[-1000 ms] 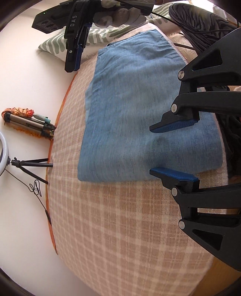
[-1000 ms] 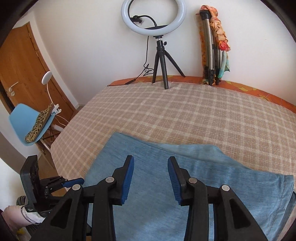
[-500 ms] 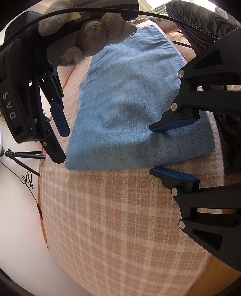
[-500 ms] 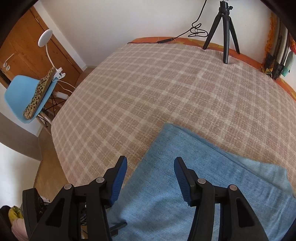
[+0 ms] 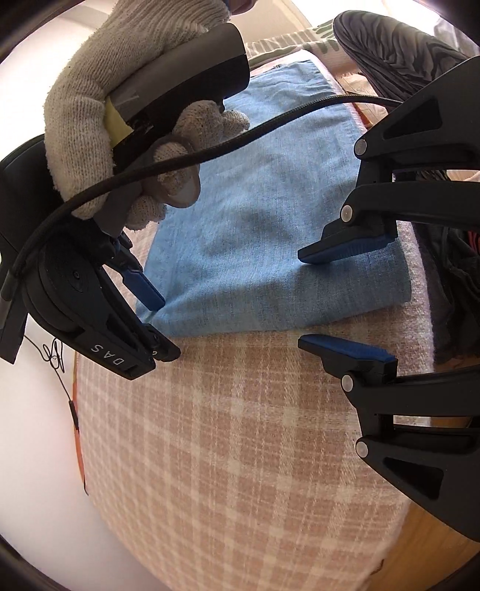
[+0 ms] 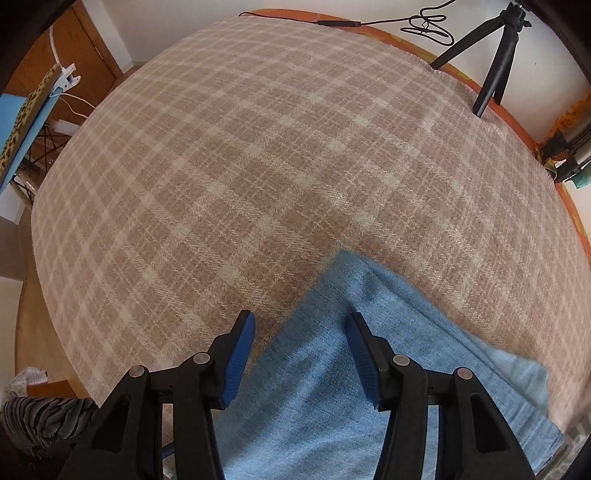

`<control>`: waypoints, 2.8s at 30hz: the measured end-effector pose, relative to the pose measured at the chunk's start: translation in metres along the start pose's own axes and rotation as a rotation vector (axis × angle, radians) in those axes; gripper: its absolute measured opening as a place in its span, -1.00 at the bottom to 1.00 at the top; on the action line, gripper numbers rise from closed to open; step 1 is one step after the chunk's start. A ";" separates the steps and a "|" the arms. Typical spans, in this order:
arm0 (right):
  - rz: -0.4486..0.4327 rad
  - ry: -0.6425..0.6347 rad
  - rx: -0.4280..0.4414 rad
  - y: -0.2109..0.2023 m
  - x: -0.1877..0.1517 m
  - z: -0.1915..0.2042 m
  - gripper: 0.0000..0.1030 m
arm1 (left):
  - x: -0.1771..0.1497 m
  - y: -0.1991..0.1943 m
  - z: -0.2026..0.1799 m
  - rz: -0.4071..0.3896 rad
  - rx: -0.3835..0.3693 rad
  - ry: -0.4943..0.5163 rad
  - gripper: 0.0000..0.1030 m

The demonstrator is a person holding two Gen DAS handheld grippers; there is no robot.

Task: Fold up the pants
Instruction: 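Move the right tool to the folded edge and close it on the denim, then close the left tool on the folded edge beside the right tool, then lift the edge with both tools, fold it over the jeans, and open them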

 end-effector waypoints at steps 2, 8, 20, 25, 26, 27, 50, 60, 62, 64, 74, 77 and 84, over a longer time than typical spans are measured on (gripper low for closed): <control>-0.010 -0.022 -0.031 0.001 -0.002 0.002 -0.21 | 0.000 -0.001 0.003 0.004 -0.012 -0.016 -0.24; -0.079 0.020 0.041 -0.010 -0.013 -0.014 -0.71 | 0.000 -0.004 0.012 0.010 -0.032 -0.060 -0.17; -0.258 0.196 0.233 -0.061 -0.033 -0.058 -0.89 | 0.011 0.002 0.008 0.009 -0.150 -0.162 -0.28; -0.329 0.258 0.291 -0.079 -0.046 -0.077 -0.91 | 0.018 -0.019 -0.020 -0.075 -0.172 -0.056 -0.67; -0.345 0.270 0.302 -0.082 -0.048 -0.081 -0.91 | 0.020 -0.023 -0.026 -0.090 -0.186 -0.040 -0.71; -0.358 0.284 0.313 -0.087 -0.052 -0.087 -0.91 | 0.023 -0.027 -0.032 -0.104 -0.198 -0.025 -0.72; -0.610 0.596 0.352 -0.147 -0.205 -0.236 -0.93 | 0.030 -0.010 -0.204 -0.069 -0.487 0.226 -0.77; -0.649 0.733 0.313 -0.144 -0.288 -0.303 -0.93 | 0.020 0.023 -0.278 0.005 -0.574 0.285 -0.78; -0.654 0.762 0.306 -0.143 -0.305 -0.316 -0.93 | 0.015 0.028 -0.295 0.022 -0.581 0.312 -0.78; -0.656 0.794 0.301 -0.140 -0.323 -0.328 -0.93 | 0.012 0.038 -0.309 0.042 -0.590 0.331 -0.78; -0.656 0.904 0.302 -0.111 -0.382 -0.373 -0.94 | -0.005 0.091 -0.363 0.131 -0.585 0.406 -0.78; -0.648 0.929 0.289 -0.099 -0.394 -0.382 -0.96 | -0.005 0.110 -0.369 0.152 -0.561 0.435 -0.78; -0.662 0.937 0.305 -0.095 -0.407 -0.393 -0.87 | -0.013 0.132 -0.375 0.167 -0.540 0.444 -0.78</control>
Point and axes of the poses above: each gripper's, at about its wrist camera, not at the fingertips, and y roughly the way its jaws point, z to its left, x to its top, the point moved 2 cm from there along y, roughly the way its jaws point, and after that the axes turned 4 degrees about -y, right-handed, at the moved point
